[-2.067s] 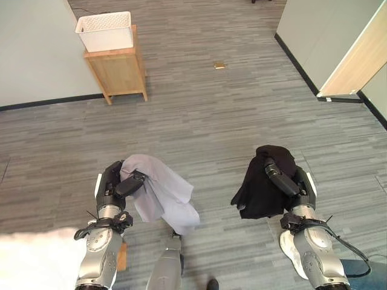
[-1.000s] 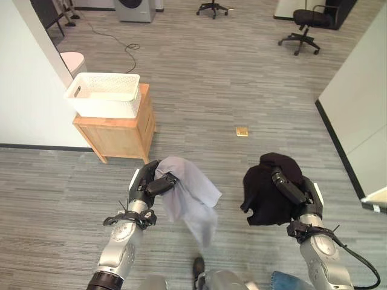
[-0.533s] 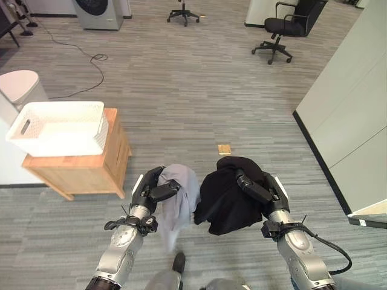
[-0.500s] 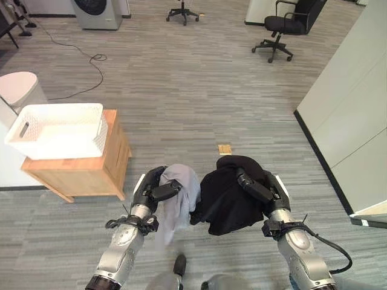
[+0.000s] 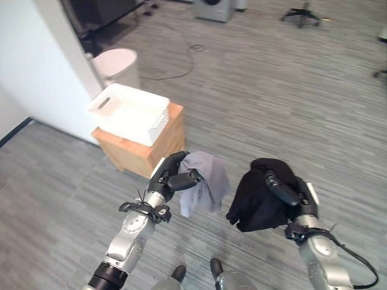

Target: Pick up bed clothes into laundry basket.

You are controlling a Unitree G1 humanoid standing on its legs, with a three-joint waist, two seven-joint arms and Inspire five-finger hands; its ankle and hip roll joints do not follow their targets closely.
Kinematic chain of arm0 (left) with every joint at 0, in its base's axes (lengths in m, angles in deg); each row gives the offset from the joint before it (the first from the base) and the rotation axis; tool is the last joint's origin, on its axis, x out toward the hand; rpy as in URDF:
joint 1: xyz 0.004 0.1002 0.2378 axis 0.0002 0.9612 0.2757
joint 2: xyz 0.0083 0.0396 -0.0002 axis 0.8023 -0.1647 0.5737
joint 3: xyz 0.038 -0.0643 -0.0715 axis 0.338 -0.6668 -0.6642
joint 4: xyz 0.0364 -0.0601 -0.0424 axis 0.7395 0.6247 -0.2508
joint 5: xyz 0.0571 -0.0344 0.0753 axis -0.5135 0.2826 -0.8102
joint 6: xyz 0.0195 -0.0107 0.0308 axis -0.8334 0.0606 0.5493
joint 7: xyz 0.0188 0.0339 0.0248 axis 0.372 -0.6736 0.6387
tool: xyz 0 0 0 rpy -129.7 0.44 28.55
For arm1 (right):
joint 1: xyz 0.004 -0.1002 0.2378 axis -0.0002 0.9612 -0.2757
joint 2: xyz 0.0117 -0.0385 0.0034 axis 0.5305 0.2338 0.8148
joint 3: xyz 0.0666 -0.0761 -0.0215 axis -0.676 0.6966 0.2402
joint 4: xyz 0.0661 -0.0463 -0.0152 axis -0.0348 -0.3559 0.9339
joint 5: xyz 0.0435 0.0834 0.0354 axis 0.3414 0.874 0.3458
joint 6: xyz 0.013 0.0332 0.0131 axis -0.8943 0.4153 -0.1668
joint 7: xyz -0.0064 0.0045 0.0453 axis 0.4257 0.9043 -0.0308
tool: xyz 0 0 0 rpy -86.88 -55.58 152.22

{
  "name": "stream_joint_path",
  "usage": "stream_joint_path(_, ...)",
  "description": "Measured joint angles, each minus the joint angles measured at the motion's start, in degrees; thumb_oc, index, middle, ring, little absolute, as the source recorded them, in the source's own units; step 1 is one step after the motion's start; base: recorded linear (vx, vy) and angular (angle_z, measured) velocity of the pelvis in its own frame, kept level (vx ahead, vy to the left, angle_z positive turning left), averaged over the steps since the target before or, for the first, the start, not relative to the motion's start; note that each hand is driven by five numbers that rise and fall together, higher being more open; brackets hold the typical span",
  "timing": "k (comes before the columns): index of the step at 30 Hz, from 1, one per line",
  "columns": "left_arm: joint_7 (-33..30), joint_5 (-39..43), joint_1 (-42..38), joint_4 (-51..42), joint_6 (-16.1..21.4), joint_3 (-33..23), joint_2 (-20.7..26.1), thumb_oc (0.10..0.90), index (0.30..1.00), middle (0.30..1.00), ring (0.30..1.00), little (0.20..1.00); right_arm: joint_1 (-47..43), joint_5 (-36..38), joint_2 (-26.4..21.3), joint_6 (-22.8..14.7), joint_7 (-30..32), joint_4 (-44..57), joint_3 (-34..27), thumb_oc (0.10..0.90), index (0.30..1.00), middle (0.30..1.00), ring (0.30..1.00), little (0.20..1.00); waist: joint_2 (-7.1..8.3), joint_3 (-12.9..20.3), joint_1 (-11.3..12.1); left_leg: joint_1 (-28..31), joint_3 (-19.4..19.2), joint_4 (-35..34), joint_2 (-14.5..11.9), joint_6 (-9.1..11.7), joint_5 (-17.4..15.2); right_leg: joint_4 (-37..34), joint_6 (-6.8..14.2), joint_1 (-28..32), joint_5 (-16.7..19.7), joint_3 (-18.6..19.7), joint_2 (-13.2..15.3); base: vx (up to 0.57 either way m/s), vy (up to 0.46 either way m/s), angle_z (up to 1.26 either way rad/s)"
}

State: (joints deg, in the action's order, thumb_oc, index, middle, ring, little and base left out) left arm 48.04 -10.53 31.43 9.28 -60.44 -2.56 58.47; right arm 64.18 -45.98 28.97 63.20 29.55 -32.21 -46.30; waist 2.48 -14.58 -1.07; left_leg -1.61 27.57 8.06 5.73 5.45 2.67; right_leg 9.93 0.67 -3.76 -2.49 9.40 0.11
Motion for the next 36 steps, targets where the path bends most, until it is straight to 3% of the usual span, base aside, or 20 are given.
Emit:
stream_joint_path(1, 0.0, 0.0, 0.4, -0.1, 0.0, -0.3, 0.3, 0.400, 0.300, 0.300, 0.300, 0.300, -0.4, 0.2, -0.1, -0.1, 0.7, 0.2, -0.8, 0.400, 0.300, 0.300, 0.300, 0.300, 0.54, -0.3, -0.3, -0.7, -5.6, 0.7, -0.2, -0.6, 0.4, -0.6, -1.4, 0.8, 0.5, -2.5, 0.6, -0.22, -0.053, 1.30)
stream_joint_path(2, 0.0, 0.0, 1.0, -0.1, 0.0, -1.1, 0.6, 0.400, 0.300, 0.300, 0.300, 0.300, -0.5, 0.3, 0.4, -0.1, 0.9, 0.7, -1.5, 0.400, 0.300, 0.300, 0.300, 0.300, 1.27, -0.7, -0.8, -1.6, -17.3, 4.8, -2.6, -3.9, -3.6, -1.9, -2.9, 2.0, 0.8, -5.4, 1.2, -0.09, 0.029, 1.23)
stream_joint_path(4, -0.2, 0.0, 2.6, -1.1, -0.1, -2.7, 0.8, 0.400, 0.300, 0.300, 0.300, 0.300, 1.0, 0.5, 2.0, -0.6, 1.6, 3.6, -3.4, 0.400, 0.300, 0.300, 0.300, 0.300, 1.77, -0.3, -2.4, -0.3, -25.5, 3.1, -6.6, -4.0, -5.4, -3.0, -3.0, 2.3, 0.8, -8.4, 1.5, -0.04, 0.074, 1.01)
stream_joint_path(7, -0.3, 0.0, 5.9, -3.6, 0.0, -5.3, 1.0, 0.400, 0.300, 0.300, 0.300, 0.300, -0.2, 0.6, 3.1, -1.3, 2.7, 3.8, -6.2, 0.400, 0.300, 0.300, 0.300, 0.300, -0.32, -0.2, -2.8, 3.5, -23.7, -5.9, -8.7, -1.5, -3.3, -3.3, -2.7, 1.3, 1.2, -10.5, 0.1, -0.05, 0.037, 0.40)
stream_joint_path(9, -0.5, 0.0, 7.6, -4.3, 0.0, -6.6, 0.9, 0.400, 0.300, 0.300, 0.300, 0.300, -0.1, 0.6, 3.1, -1.3, 3.4, 3.8, -6.8, 0.400, 0.300, 0.300, 0.300, 0.300, -1.96, 0.2, -3.1, 4.7, -24.0, -8.1, -9.4, -1.7, -2.2, -3.3, -2.1, 0.9, 1.2, -11.5, -0.6, -0.06, 0.047, 0.25)
stream_joint_path(14, -3.4, -0.1, 11.4, -4.3, 0.0, -13.1, 0.9, 0.400, 0.300, 0.300, 0.300, 0.300, 0.0, 0.5, 3.6, -1.3, 3.0, 3.7, -5.2, 0.400, 0.300, 0.300, 0.300, 0.300, -2.20, 0.2, -2.3, 5.6, -24.1, -11.4, -7.6, -3.1, -1.2, -3.5, 1.1, 0.1, 1.7, -10.7, 1.4, -0.08, 0.070, 0.00)
stream_joint_path(17, -5.3, -0.2, 14.1, -4.2, 0.0, -17.7, 0.5, 0.400, 0.300, 0.300, 0.300, 0.300, 1.7, 0.5, 4.2, -1.2, 3.0, 3.7, -4.4, 0.400, 0.300, 0.300, 0.300, 0.300, -2.21, 0.2, -1.1, 6.4, -24.2, -12.3, -6.7, -3.9, -0.8, -4.9, 1.9, 1.2, 3.1, -10.8, 2.3, 0.06, 0.047, 0.00)
stream_joint_path(18, -7.3, -3.6, 12.9, -2.4, 0.9, -18.2, -0.1, 0.400, 0.300, 0.300, 0.300, 0.300, 0.5, -0.6, 4.2, -1.2, 3.3, 3.0, -4.3, 0.400, 0.300, 0.300, 0.300, 0.300, -2.42, -1.1, -1.0, 5.8, -25.9, -10.1, -6.2, -6.1, -3.5, 1.2, 3.4, -0.9, 1.7, -12.5, 3.3, 0.27, 0.013, 0.17)
stream_joint_path(19, -11.3, -6.8, 10.1, 3.3, 1.1, -19.3, -1.8, 0.400, 0.300, 0.300, 0.300, 0.300, 0.2, -1.7, 3.9, -1.1, 4.2, 2.9, -4.5, 0.400, 0.300, 0.300, 0.300, 0.300, -3.93, -3.0, -1.8, 6.4, -25.7, -5.8, -6.4, -7.0, -5.9, 20.2, 5.8, -8.0, -0.5, -13.1, 5.2, 0.34, -0.064, 0.27)
stream_joint_path(21, -13.2, -7.5, 12.8, 4.2, 1.2, -21.9, -1.8, 0.400, 0.300, 0.300, 0.300, 0.300, 1.8, -2.2, 4.4, -1.1, 4.2, 3.0, -3.7, 0.400, 0.300, 0.300, 0.300, 0.300, -3.70, -1.3, -2.5, 6.0, -25.3, -4.8, -5.2, -7.1, -7.6, 26.8, 6.4, -13.4, -2.1, -13.6, 8.5, 0.52, -0.183, 0.32)
stream_joint_path(23, -15.2, -7.0, 13.5, 4.4, 1.4, -26.6, -1.6, 0.400, 0.300, 0.300, 0.300, 0.300, 1.9, -2.2, 4.4, -1.5, 4.3, 3.4, -5.2, 0.400, 0.300, 0.300, 0.300, 0.300, -3.63, -1.4, -3.1, 3.6, -23.8, -4.3, -4.8, -7.7, -8.2, 15.2, 7.7, -16.7, -2.2, -14.0, 13.1, 0.53, -0.177, 0.52)
stream_joint_path(26, -16.6, -6.8, 13.3, 6.4, 1.4, -30.4, -1.6, 0.400, 0.300, 0.300, 0.300, 0.300, 2.4, -2.1, 4.6, -1.5, 4.6, 3.0, -5.4, 0.400, 0.300, 0.300, 0.300, 0.300, -4.28, -2.3, -3.0, 3.3, -20.6, -4.0, -5.9, -8.1, -7.9, -1.5, 10.5, -15.1, -0.2, -13.5, 15.5, 0.56, -0.208, 0.49)
stream_joint_path(27, -17.5, -6.9, 13.0, 7.8, 1.5, -32.0, -1.3, 0.400, 0.300, 0.300, 0.300, 0.300, 2.4, -2.2, 5.3, -1.5, 4.4, 3.0, -5.2, 0.400, 0.300, 0.300, 0.300, 0.300, -4.43, -2.5, -3.7, 2.9, -19.6, -2.5, -7.6, -5.3, -9.7, -7.6, 12.5, -13.7, 0.8, -15.0, 15.7, 0.45, -0.260, 0.53)
stream_joint_path(29, -17.7, -6.9, 13.0, 7.9, 1.7, -32.3, -0.8, 0.400, 0.300, 0.300, 0.300, 0.300, 3.3, -2.2, 5.7, -1.5, 4.4, 3.0, -5.3, 0.400, 0.300, 0.300, 0.300, 0.300, -3.24, -2.7, -4.5, 5.0, -17.1, -3.8, -9.0, -3.4, -10.4, -7.5, 12.4, -11.1, 0.7, -18.2, 16.2, 0.40, -0.226, 0.74)
stream_joint_path(30, -17.4, -6.9, 13.1, 7.8, 1.8, -31.7, -0.5, 0.400, 0.300, 0.300, 0.300, 0.300, 4.4, -2.2, 5.5, -1.4, 4.3, 3.0, -5.6, 0.400, 0.300, 0.300, 0.300, 0.300, -2.23, -2.5, -4.6, 6.9, -15.9, -5.3, -9.9, -2.2, -10.5, -7.5, 11.9, -9.3, 2.9, -18.4, 15.9, 0.48, -0.278, 0.67)
stream_joint_path(31, -17.4, -6.9, 13.7, 7.6, 1.9, -31.7, -1.4, 0.400, 0.300, 0.300, 0.300, 0.300, 3.4, -2.2, 4.9, -1.5, 4.3, 1.3, -5.8, 0.400, 0.300, 0.300, 0.300, 0.300, -3.40, -2.7, -4.7, 9.0, -15.0, -7.5, -12.9, -2.3, -10.8, -3.5, 11.7, -9.6, 4.7, -19.4, 14.2, 0.45, -0.275, 0.77)
stream_joint_path(32, -17.2, -6.9, 13.7, 7.5, 1.9, -31.3, -1.8, 0.400, 0.300, 0.300, 0.300, 0.300, 1.5, -1.7, 5.1, -1.3, 4.4, -2.3, -6.2, 0.400, 0.300, 0.300, 0.300, 0.300, -2.56, -3.1, -4.8, 7.8, -15.5, -0.6, -14.0, 2.4, -8.8, 3.7, 10.1, -10.0, 4.5, -18.6, 12.3, 0.49, -0.395, 0.69)
stream_joint_path(34, -16.9, -6.8, 13.4, 7.4, 2.1, -31.0, -2.7, 0.400, 0.300, 0.300, 0.300, 0.300, 1.0, -1.2, 5.1, -0.8, 4.3, -3.9, -7.5, 0.400, 0.300, 0.300, 0.300, 0.300, -0.21, -2.1, -4.6, 2.0, -15.6, 12.1, -13.0, 4.0, -7.9, 7.1, 4.9, -10.4, 3.5, -17.4, 12.3, 0.50, -0.491, 0.39)
stream_joint_path(35, -17.4, -6.6, 13.9, 7.6, 2.5, -30.9, -3.7, 0.400, 0.300, 0.300, 0.300, 0.300, 0.5, 0.1, 4.3, -1.4, 4.4, -3.8, -8.1, 0.400, 0.300, 0.300, 0.300, 0.300, -0.04, -1.3, -2.8, -1.1, -15.2, 18.3, -13.2, 4.9, -2.2, 8.2, 3.3, -9.4, 1.0, -18.8, 10.9, 0.39, -0.384, -0.18)
stream_joint_path(36, -17.4, -5.5, 13.8, 7.5, 2.7, -31.2, -4.2, 0.400, 0.300, 0.300, 0.300, 0.300, -0.4, 1.2, 3.8, -1.7, 4.4, -3.3, -8.8, 0.400, 0.300, 0.300, 0.300, 0.300, 1.05, -1.6, -1.4, -3.4, -16.3, 25.4, -13.1, 2.6, 2.1, 8.1, 0.6, -8.2, 1.0, -17.2, 9.9, 0.12, -0.120, -0.40)
